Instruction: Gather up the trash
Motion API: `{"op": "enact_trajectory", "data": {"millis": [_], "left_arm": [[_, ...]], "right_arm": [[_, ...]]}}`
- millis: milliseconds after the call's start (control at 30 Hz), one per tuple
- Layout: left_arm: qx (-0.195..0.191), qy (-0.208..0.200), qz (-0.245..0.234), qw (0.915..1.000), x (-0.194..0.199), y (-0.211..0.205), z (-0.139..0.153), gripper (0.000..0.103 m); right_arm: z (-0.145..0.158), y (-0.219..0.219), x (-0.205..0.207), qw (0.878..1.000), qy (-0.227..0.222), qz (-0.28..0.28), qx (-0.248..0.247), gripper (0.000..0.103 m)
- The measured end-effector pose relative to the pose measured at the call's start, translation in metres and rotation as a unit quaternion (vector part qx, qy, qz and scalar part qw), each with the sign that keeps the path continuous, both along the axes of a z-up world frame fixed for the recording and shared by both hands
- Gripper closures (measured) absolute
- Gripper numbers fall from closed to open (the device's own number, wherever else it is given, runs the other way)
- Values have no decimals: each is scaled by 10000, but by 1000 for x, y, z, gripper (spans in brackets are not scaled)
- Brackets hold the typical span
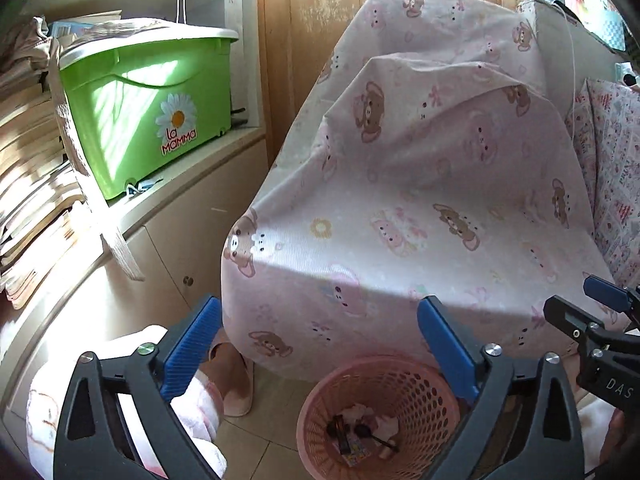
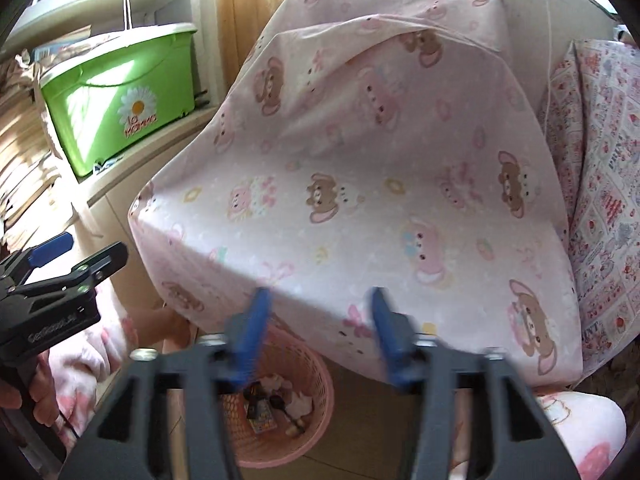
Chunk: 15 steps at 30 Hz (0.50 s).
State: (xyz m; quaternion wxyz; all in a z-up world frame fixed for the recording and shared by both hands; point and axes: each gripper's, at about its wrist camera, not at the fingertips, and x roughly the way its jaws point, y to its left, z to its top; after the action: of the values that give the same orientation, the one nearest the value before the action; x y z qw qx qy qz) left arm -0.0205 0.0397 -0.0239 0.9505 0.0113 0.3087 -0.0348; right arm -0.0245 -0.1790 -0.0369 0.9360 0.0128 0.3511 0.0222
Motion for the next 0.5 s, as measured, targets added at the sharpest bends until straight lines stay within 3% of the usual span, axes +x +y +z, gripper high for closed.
{"op": "enact_trajectory", "data": {"millis": [133, 267, 500], "left_arm": [[34, -267, 90, 9996, -8, 1, 8, 1], [-74, -314, 161, 9994, -9, 6, 8, 1], [166, -411, 20, 9990, -12, 0, 8, 1]], "right_arm": [[3, -2, -2, 9999, -78, -94, -41, 17], [6, 2, -7, 9993, -327, -107, -121, 17], [19, 2, -17, 9962, -832, -186, -191, 12]]}}
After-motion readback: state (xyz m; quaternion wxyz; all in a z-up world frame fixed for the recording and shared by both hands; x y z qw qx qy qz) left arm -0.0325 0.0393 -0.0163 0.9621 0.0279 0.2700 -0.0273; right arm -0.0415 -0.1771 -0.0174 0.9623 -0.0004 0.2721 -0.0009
